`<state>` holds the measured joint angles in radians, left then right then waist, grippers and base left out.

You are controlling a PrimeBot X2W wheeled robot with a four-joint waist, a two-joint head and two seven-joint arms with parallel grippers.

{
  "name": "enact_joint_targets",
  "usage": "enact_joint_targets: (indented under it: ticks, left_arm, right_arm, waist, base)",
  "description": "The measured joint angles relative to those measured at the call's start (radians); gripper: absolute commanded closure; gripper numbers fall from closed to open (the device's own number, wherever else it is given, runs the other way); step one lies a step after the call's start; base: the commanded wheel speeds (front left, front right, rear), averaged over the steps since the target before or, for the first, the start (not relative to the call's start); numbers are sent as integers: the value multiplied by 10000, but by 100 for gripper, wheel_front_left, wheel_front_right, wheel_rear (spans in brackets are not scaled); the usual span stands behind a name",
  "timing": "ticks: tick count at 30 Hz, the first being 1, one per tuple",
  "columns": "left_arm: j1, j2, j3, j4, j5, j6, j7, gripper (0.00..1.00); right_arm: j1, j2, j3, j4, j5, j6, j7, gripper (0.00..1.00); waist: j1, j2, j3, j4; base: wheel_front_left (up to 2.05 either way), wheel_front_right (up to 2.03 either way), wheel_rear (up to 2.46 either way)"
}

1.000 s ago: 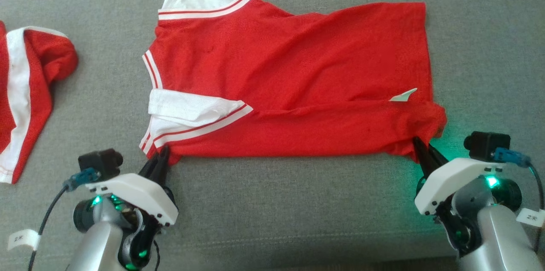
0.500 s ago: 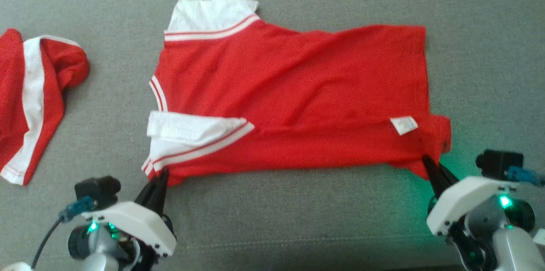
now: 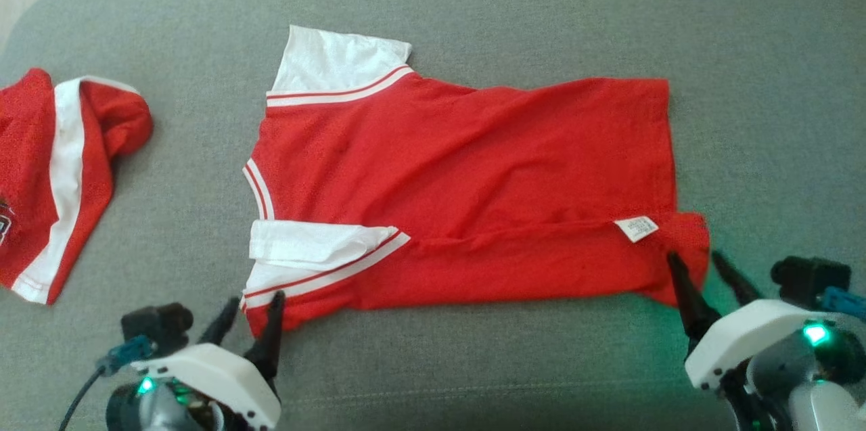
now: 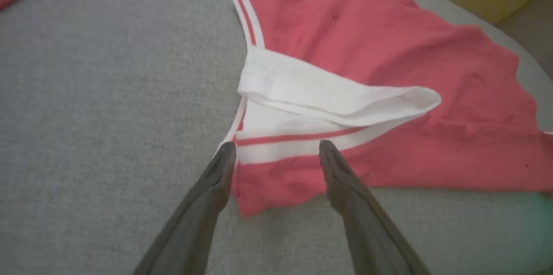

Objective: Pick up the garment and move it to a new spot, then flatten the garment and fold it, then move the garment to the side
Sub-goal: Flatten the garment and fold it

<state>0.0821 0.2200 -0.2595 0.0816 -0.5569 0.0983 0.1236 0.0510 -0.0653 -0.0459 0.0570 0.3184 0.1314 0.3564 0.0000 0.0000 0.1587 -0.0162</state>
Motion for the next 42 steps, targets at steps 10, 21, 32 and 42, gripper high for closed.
enact_joint_targets:
  ticks: [10,21,32,42]
  left_arm:
    - [-185,-19,314,-1049,1133,619,-2184,0]
    - [-742,314,330,-1492,2038,794,-2849,0]
    - [-1351,347,134,-1279,2031,610,-2836,0]
    - [-6597,-10,-267,1620,1666,-746,-2426,0]
  right_arm:
    - [-572,-6,485,-1149,-1074,0,-2447,0]
    - [-617,27,686,-1791,-1365,0,-2871,0]
    - [-661,96,602,-1994,-1432,0,-2761,0]
    - [-1938,128,441,-2190,-1436,0,-2650,0]
  waist:
    - [0,0,-440,-2]
    - [0,0,-571,-12]
    - [0,0,-114,-38]
    - [1,0,1555,-146]
  base:
    - [0,0,0]
    - [0,0,0]
    - [0,0,0]
    - [0,0,0]
